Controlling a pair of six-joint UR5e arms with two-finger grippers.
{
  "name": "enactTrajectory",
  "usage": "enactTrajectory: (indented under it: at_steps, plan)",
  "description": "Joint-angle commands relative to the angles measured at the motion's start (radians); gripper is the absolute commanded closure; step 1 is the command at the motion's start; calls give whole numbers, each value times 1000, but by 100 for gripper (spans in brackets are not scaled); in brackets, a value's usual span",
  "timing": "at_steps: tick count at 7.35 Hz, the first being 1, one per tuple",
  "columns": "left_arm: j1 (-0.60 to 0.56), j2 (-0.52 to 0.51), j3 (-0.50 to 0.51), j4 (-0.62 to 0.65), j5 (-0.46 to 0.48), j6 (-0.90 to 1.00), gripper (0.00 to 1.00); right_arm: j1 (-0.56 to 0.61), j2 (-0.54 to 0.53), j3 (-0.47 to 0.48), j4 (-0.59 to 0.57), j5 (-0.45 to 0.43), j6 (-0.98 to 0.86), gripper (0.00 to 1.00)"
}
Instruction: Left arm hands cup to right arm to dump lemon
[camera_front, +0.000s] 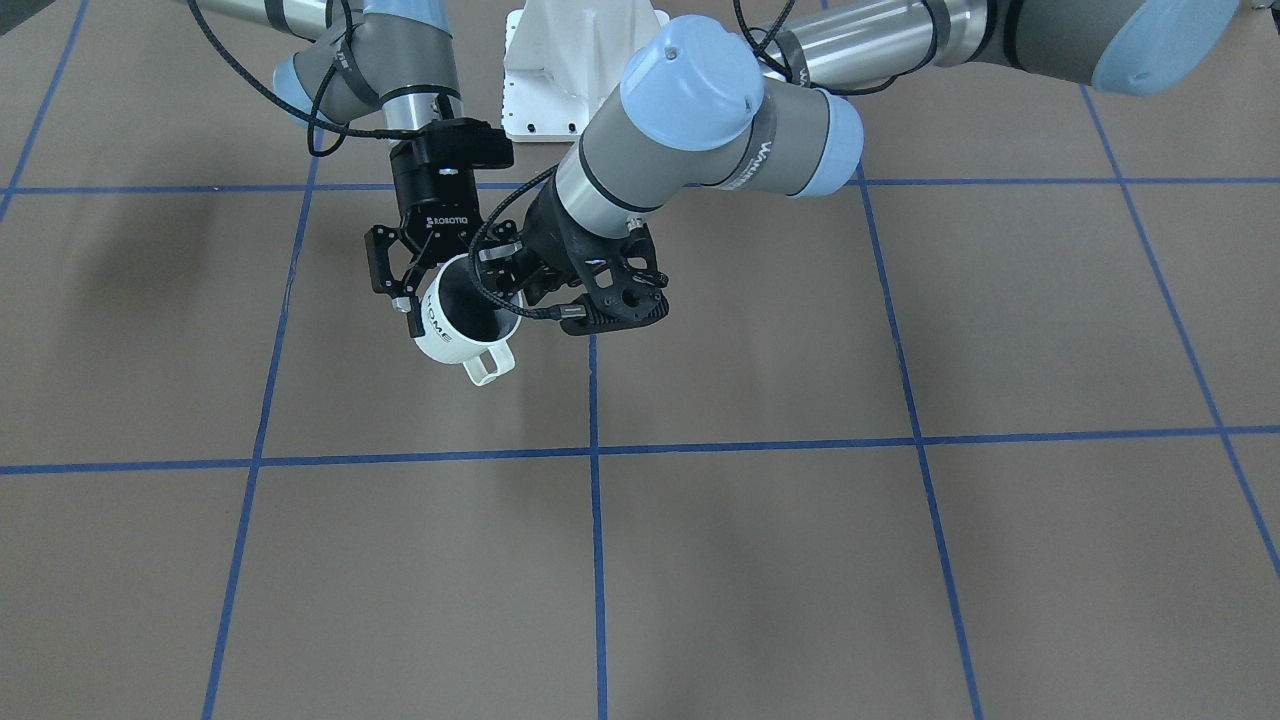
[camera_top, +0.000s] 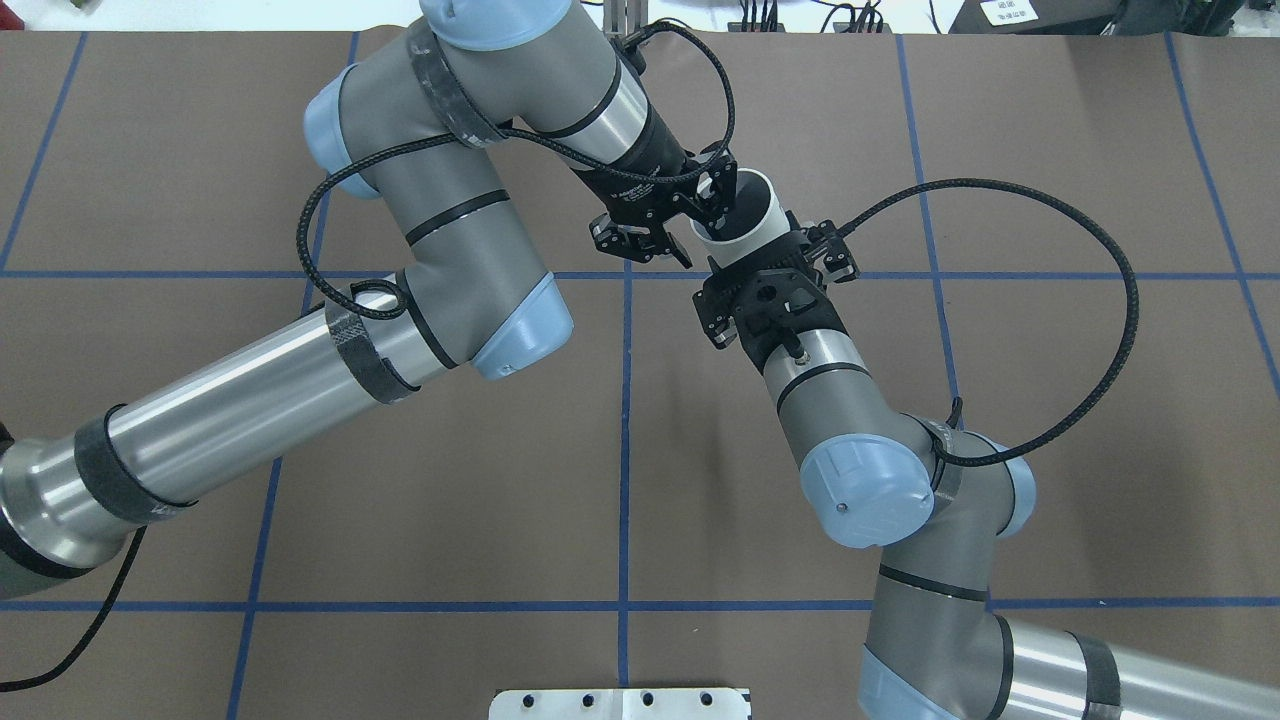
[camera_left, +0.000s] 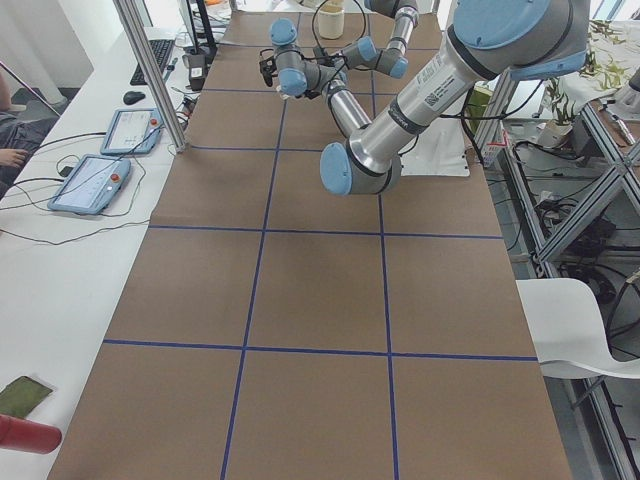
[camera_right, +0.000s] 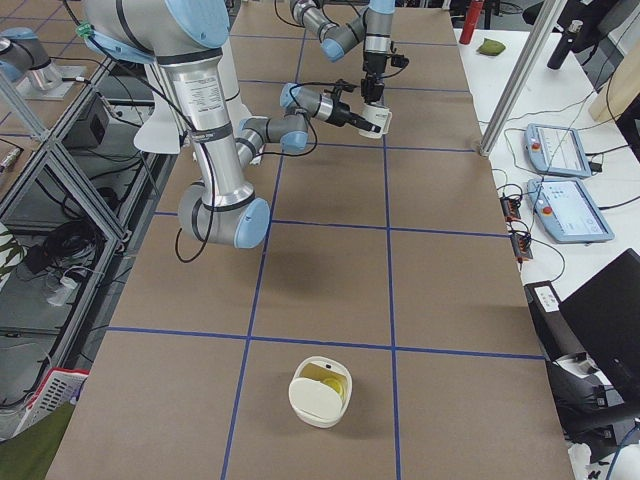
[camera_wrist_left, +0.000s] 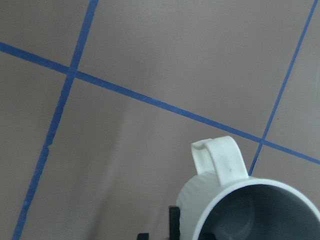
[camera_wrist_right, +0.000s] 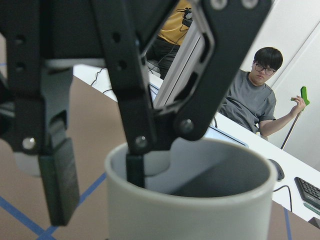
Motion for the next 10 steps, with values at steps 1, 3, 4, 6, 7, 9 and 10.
enactTrajectory:
  at_steps: [1, 3, 4, 6, 7, 9, 10]
  plan:
    - [0, -4, 3, 0, 0, 0, 63, 0, 0, 0, 0, 1, 0, 83]
    - [-1, -10, 3, 0, 0, 0, 66, 0, 0, 0, 0, -1, 0, 83]
    - [0, -10, 3, 0, 0, 0, 67, 0, 0, 0, 0, -1, 0, 83]
    - [0, -10, 5, 0, 0, -2, 91, 2, 0, 0, 0, 1, -2, 67]
    - [0, -10, 8, 2, 0, -5, 100, 3, 0, 2, 0, -1, 0, 1]
    - [-1, -8, 8, 2, -27, -11, 100, 3, 0, 0, 0, -1, 0, 0]
    - [-3, -8, 8, 2, -29, -11, 100, 3, 0, 0, 0, -1, 0, 0]
